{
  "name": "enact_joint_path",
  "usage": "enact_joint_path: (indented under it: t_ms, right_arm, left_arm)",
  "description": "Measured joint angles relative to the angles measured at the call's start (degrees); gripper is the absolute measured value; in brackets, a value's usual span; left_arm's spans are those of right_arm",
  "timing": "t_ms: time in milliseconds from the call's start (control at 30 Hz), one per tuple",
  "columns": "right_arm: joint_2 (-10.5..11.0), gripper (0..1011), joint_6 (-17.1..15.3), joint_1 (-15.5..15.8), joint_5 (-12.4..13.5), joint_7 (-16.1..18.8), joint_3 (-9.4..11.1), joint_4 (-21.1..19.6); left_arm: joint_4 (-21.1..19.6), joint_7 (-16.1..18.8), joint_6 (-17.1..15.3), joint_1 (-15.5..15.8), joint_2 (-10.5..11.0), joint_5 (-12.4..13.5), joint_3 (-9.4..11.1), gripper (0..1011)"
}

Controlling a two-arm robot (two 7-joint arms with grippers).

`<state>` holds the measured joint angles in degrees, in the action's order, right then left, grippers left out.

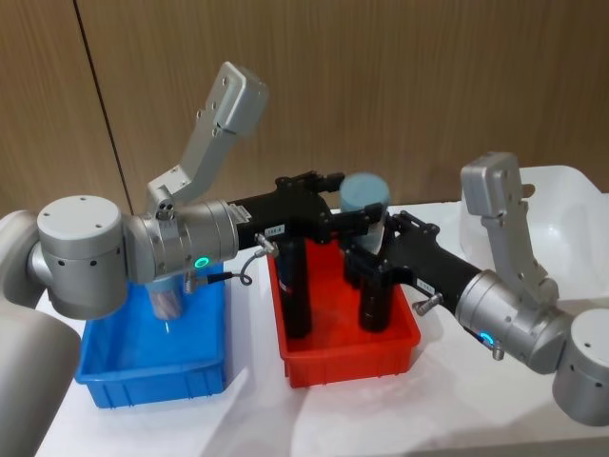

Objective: Pick the cotton swabs from the blue box and place them into the white box.

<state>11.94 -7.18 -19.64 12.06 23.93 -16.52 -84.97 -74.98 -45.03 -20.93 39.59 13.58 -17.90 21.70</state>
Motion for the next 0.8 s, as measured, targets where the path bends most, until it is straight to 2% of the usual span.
enact_joint_path:
  t_ms: [167,233,267,800]
  right_arm:
    - [0.00,667,0.09,-0.07,0.11,-0.08,-0.05,-0.01]
    - [0.00,667,0.12,-0.08,0.15,-0.10,-0.08,-0.03]
    - [0.00,667,0.15,-0.09,0.18,-0.15,-0.09,-0.06]
    - [0.15,667,0.42,-0.07,0.58,-0.92,-0.16,-0.15]
  left_arm:
    - [0.01,-0.01,0.00,0.00,-0.02,0.00,0.00,947]
    - [0.00,-0.01,0.00,0.00,-0.02,0.00,0.00,964]
    - [0.00,-0.01,0.00,0.00,-0.01,0.00,0.00,1004]
    - [0.01,-0.01,0.00,0.00,-0.02,0.00,-0.01,1004]
